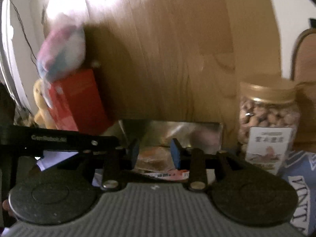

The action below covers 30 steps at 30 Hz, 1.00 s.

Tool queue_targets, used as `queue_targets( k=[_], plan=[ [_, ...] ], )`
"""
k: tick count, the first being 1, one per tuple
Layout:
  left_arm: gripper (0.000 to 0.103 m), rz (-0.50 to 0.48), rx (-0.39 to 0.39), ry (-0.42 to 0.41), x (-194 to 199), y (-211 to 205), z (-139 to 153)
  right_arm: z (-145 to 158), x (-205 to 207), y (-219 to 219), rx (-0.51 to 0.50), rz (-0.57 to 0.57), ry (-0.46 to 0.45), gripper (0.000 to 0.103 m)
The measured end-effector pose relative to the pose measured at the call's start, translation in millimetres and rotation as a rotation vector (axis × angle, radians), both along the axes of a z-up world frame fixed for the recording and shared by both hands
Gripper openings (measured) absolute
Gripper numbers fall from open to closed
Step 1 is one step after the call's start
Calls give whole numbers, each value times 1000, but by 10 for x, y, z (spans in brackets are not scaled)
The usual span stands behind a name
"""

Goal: Organize snacks

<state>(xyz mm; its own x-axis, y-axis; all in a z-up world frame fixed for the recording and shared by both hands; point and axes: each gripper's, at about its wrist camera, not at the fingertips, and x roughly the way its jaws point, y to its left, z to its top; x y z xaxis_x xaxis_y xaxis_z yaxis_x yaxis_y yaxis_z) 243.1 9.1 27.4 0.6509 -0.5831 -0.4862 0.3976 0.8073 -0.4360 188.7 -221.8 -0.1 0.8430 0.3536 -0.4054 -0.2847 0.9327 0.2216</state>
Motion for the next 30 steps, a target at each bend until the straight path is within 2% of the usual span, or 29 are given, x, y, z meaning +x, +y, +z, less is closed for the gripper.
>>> queue_targets(
  k=[2, 4, 6, 9, 13, 16, 18, 21, 24, 27, 30],
  plan=[
    [30, -17, -17, 15, -182, 160, 5, 32, -193, -44, 38, 60, 4, 39],
    [30, -28, -26, 56, -400, 291, -45, -3, -305, -10, 59, 173, 55, 39],
    [30, -33, -42, 86, -618, 398, -122, -112, -342, 111, 22, 231, 120, 39],
    [30, -22, -61, 143, -951, 499, -277, -313, -276, 245, -10, 241, 200, 39],
    [30, -8, -83, 236, -1167, 546, -532, -539, -165, 253, 85, 229, 317, 39],
    [27, 0, -82, 278, -1175, 525, -681, -574, -306, 216, 153, 238, 366, 35],
    [23, 14, -100, 290, -1179, 581, -723, -497, -436, 245, 161, 261, 367, 32],
    [23, 7, -132, 298, -1257, 687, -724, -404, -685, 349, 137, 299, 342, 33],
    [26, 18, -122, 292, -1387, 797, -694, -370, -965, 441, 107, 338, 324, 36],
    [26, 37, -109, 263, -1538, 967, -614, -302, -1212, 490, 32, 296, 228, 36],
    [29, 17, -116, 240, -1714, 1105, -548, -250, -1468, 341, 99, 238, 176, 41]
  ],
)
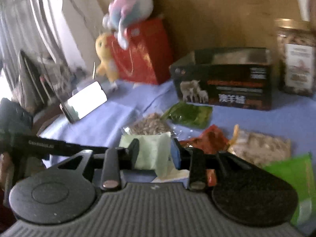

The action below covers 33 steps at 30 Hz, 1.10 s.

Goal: Organize snacks

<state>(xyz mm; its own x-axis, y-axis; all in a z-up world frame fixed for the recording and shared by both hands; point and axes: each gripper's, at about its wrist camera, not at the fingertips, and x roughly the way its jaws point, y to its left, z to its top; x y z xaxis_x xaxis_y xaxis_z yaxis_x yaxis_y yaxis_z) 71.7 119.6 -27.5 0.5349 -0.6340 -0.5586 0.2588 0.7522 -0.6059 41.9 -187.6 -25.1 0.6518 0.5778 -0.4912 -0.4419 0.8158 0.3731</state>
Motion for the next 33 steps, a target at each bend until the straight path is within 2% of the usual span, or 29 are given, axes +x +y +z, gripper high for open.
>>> queue_targets(
  k=[1, 5, 7, 8, 15, 18, 19, 20, 22, 27, 33],
  plan=[
    [29, -10, -1, -5, -43, 19, 15, 1, -95, -57, 22, -16, -8, 45],
    [35, -62, -12, -20, -171, -34, 38, -53, -366, -158, 41, -62, -24, 49],
    [40, -94, -23, -38, -213, -106, 50, -67, -481, -113, 33, -48, -41, 72],
    [41, -108, -23, -43, -221, -138, 56, -77, -522, -71, 10, -39, -51, 74],
    [44, -173, -13, -38, -129, -483, 64, -238, -542, 314, -189, 29, -43, 74],
    [44, -215, 26, -39, -110, -711, 23, -344, -499, 380, -221, 44, -14, 71],
    [44, -222, 52, -42, -103, -781, -10, -356, -526, 368, -231, 43, -31, 68],
    [48, -227, 71, -38, -94, -829, -58, -365, -529, 381, -246, 41, -45, 64],
    [44, -251, 35, -2, -74, -863, -145, -384, -537, 382, -276, 29, -71, 44],
    [44, -255, 65, -52, -72, -919, -23, -363, -540, 331, -252, 12, -99, 40],
    [44, -233, 26, -158, 281, -1065, 440, -46, -374, 238, -223, -64, -239, 39]
  ],
)
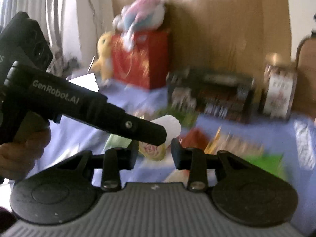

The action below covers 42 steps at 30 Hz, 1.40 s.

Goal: Organize snacks

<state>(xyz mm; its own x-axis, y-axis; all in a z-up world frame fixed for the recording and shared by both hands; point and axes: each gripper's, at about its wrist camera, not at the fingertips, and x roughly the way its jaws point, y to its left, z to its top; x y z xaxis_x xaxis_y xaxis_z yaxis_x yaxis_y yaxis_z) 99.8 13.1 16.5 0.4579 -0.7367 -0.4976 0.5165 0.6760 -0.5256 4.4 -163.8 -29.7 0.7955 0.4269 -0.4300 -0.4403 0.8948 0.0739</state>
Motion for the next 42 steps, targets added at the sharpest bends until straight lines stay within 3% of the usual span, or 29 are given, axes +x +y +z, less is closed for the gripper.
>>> queue_targets(
  k=[3, 7, 11, 14, 22, 25, 28, 33, 37, 38, 39, 41, 42],
  plan=[
    [44, 7, -6, -74, 338, -190, 208, 187, 300, -102, -2, -40, -78, 38],
    [44, 40, -14, -89, 907, -470, 291, 322, 849, -273, 2, -103, -103, 38],
    [44, 76, -2, -60, 1386, -733, 191, 315, 1316, -360, -69, -157, -133, 38],
    [47, 82, 4, -34, 1533, -829, 65, 258, 1516, -442, -135, -251, -136, 47],
    [47, 83, -55, -89, 1071, -146, 217, 266, 1069, -810, 68, -261, -67, 49],
    [47, 142, -32, -102, 676, 317, 158, 228, 907, -803, 184, -162, 36, 49],
    [47, 204, -21, -50, 365, 699, -3, 88, 730, -647, 258, -30, 146, 49],
    [46, 243, -31, 87, 81, 946, -350, -173, 537, -128, 138, 78, 207, 50],
    [44, 234, -25, 141, 94, 870, -531, -295, 555, 149, 58, 127, 255, 63],
    [41, 234, -19, 167, 108, 840, -599, -306, 537, 192, 54, 131, 255, 63],
    [31, 232, -11, 192, 112, 810, -662, -304, 517, 238, 49, 141, 251, 63],
    [29, 219, -9, 184, 74, 771, -709, -312, 466, 329, 30, 163, 251, 62],
    [29, 213, 5, 178, 52, 758, -698, -317, 419, 364, 21, 175, 246, 53]
  ],
)
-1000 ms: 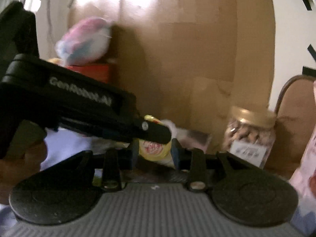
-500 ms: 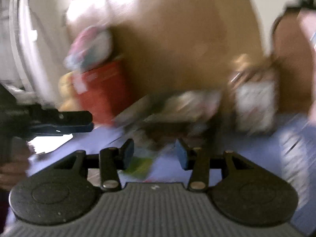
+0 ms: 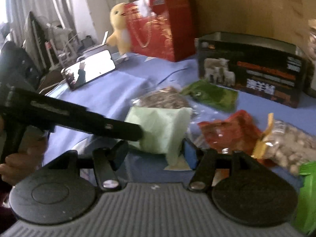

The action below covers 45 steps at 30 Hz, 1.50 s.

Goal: Organize snacks

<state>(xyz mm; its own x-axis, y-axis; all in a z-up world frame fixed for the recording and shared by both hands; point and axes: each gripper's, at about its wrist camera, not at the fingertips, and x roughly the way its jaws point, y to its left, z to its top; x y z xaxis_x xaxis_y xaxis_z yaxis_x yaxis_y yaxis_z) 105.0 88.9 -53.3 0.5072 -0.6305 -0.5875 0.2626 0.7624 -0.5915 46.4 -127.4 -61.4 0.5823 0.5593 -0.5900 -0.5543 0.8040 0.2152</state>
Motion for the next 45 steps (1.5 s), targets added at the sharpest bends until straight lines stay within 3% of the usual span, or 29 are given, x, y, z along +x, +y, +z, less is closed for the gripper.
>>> queue_targets(
  k=[4, 7, 14, 18, 23, 25, 27, 29, 33, 37, 43, 45],
  plan=[
    [29, -10, 18, -16, 0, -26, 115, 21, -88, 67, -32, -8, -51, 52],
    [29, -25, 3, -72, 103, -75, 325, 147, -47, 24, -18, -42, -115, 51],
    [29, -32, 6, -241, 777, -452, 900, 612, 404, -234, -6, -158, -304, 51],
    [29, -8, 32, -292, 1284, -680, 988, 758, 953, -410, 32, -233, -293, 52],
    [33, -13, 84, -229, 1807, -1020, 742, 636, 1477, -574, 8, -303, -216, 54],
    [39, -34, 103, -211, 1904, -1184, 628, 530, 1563, -640, -58, -372, -196, 63],
    [39, -34, 102, -208, 1905, -1248, 586, 447, 1525, -744, -99, -452, -195, 63],
    [39, -18, 82, -229, 1815, -1190, 623, 430, 1394, -881, -65, -498, -203, 63],
    [39, 29, 28, -232, 1595, -873, 757, 546, 1026, -1063, -33, -512, -262, 63],
    [37, 15, 20, -222, 1175, -639, 718, 617, 666, -1221, 34, -480, -249, 63],
    [37, -64, 31, -130, 746, -738, 391, 343, 292, -1396, 100, -504, -79, 63],
    [37, -76, 24, -97, 665, -754, 287, 185, 340, -1428, 94, -538, 27, 63]
  ],
)
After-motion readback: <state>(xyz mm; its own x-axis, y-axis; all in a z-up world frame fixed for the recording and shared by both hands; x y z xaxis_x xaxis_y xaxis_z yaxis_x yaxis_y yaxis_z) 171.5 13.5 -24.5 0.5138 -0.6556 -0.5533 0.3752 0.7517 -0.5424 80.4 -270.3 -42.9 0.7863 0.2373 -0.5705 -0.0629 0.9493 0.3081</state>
